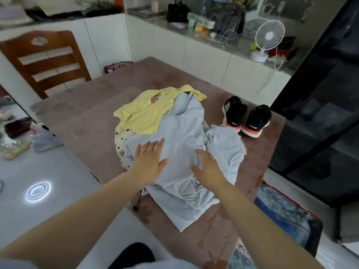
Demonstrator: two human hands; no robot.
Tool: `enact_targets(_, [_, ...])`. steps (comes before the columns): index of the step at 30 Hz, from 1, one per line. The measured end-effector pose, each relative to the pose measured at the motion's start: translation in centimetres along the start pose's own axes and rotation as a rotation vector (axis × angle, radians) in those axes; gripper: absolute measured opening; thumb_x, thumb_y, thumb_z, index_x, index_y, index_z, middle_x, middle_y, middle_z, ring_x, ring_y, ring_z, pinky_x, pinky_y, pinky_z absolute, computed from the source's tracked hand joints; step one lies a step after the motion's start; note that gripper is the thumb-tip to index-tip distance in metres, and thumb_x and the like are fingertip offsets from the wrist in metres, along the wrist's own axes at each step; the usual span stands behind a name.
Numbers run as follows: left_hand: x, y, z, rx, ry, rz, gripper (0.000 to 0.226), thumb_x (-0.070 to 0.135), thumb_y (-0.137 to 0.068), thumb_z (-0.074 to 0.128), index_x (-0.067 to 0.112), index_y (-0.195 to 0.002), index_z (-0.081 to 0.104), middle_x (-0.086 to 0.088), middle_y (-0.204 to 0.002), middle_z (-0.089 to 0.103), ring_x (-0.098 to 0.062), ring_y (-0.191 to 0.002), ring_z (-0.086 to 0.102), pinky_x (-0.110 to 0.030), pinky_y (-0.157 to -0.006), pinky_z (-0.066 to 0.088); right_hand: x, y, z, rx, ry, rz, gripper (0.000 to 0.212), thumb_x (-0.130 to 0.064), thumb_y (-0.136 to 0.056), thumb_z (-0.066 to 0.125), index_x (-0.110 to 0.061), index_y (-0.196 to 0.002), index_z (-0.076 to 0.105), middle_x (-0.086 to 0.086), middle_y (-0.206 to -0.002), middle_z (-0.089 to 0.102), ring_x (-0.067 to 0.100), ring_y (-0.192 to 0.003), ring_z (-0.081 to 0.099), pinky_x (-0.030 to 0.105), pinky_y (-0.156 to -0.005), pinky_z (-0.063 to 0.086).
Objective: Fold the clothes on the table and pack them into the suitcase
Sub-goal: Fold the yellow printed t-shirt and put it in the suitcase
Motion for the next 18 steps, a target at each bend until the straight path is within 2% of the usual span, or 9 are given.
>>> enact_targets(3, [-2.4, -3.8, -2.0, 0.092, -0.063, -0.061, 0.069, 0.040, -0.095, 0.041, 0.013, -0.148, 0.006, -0.007, -0.153, 0.020, -0.026, -0.141, 0.016, -0.039, -0.116, 0.008, -1.7, -2.1, 0.7, 0.008, 0.009, -0.033, 0.053, -0.028, -0.095, 0.049, -0.017, -0.143, 0.030, 0.004, -0.148, 0.030, 0.022, -0.137, 0.026, 0.031, -0.111, 0.018])
enact_targets(6, [-5.3, -7.6, -3.6, 0.087, -0.034, -0.136, 0.069, 0.040, -0.090, 0.053, 0.012, -0.144, 0.021, -0.010, -0.145, 0.033, -0.029, -0.133, 0.031, -0.038, -0.110, 0.020, -3.1, -5.1, 1.1, 0.015, 0.018, -0.086, 0.050, -0.025, -0.094, 0.052, -0.016, -0.140, 0.035, 0.004, -0.146, 0.032, 0.022, -0.134, 0.030, 0.030, -0.111, 0.023])
enact_targets(8, [-7.7, -9.9, -4.1, 0.071, -0.049, -0.117, 0.054, 0.041, -0.087, 0.057, 0.017, -0.132, 0.042, -0.006, -0.127, 0.052, -0.027, -0.119, 0.047, -0.037, -0.101, 0.029, -4.6, -7.2, 1.5, 0.065, -0.008, -0.099, 0.046, -0.024, -0.093, 0.053, -0.016, -0.136, 0.040, 0.002, -0.143, 0.037, 0.020, -0.131, 0.033, 0.027, -0.109, 0.024])
enact_targets(11, [-9.7, -11.8, -4.6, 0.145, -0.007, 0.045, 0.020, 0.032, -0.086, 0.057, 0.018, -0.095, 0.067, -0.002, -0.085, 0.068, -0.026, -0.088, 0.060, -0.032, -0.083, 0.033, -6.5, -9.7, 2.6, 0.137, -0.103, -0.056, 0.040, -0.023, -0.093, 0.053, -0.016, -0.131, 0.046, 0.002, -0.136, 0.044, 0.018, -0.126, 0.039, 0.023, -0.103, 0.029])
enact_targets(12, [-9.9, -12.1, -4.8, 0.178, 0.050, 0.088, 0.017, 0.028, -0.086, 0.057, 0.015, -0.083, 0.068, -0.003, -0.073, 0.066, -0.026, -0.077, 0.060, -0.031, -0.073, 0.034, -7.1, -10.4, 3.0, 0.142, -0.142, -0.021, 0.038, -0.025, -0.093, 0.053, -0.016, -0.130, 0.047, 0.001, -0.134, 0.047, 0.017, -0.123, 0.042, 0.022, -0.099, 0.032])
enact_targets(14, [-9.6, -12.7, -5.8, 0.222, 0.182, 0.175, 0.028, 0.027, -0.085, 0.060, 0.008, -0.065, 0.056, -0.004, -0.058, 0.055, -0.023, -0.061, 0.052, -0.030, -0.055, 0.029, -8.7, -11.9, 3.2, 0.169, -0.327, 0.126, 0.031, -0.033, -0.094, 0.050, -0.018, -0.122, 0.052, -0.002, -0.123, 0.055, 0.016, -0.111, 0.052, 0.022, -0.089, 0.039])
enact_targets(16, [-8.3, -12.8, -7.4, 0.266, 0.274, 0.312, 0.037, 0.027, -0.085, 0.062, 0.011, -0.058, 0.042, 0.001, -0.052, 0.041, -0.019, -0.053, 0.041, -0.027, -0.048, 0.024, -10.7, -13.4, 2.4, 0.184, -0.702, 0.329, 0.030, -0.043, -0.094, 0.047, -0.017, -0.108, 0.056, -0.001, -0.105, 0.063, 0.018, -0.096, 0.060, 0.031, -0.086, 0.048])
enact_targets(18, [-6.6, -12.2, -8.5, 0.274, 0.321, 0.476, 0.037, 0.027, -0.084, 0.061, 0.015, -0.057, 0.039, 0.005, -0.052, 0.035, -0.016, -0.049, 0.037, -0.020, -0.046, 0.020, -11.8, -14.1, 1.4, 0.161, -1.061, 0.439, 0.033, -0.044, -0.092, 0.051, -0.013, -0.099, 0.061, 0.004, -0.090, 0.068, 0.020, -0.084, 0.064, 0.037, -0.084, 0.053])
Point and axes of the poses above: each hand's wrist, its own y-axis away from the middle knuckle, its own z-axis out of the palm, x = y × z, the point moved 1 cm from there along -y, towards the middle knuckle
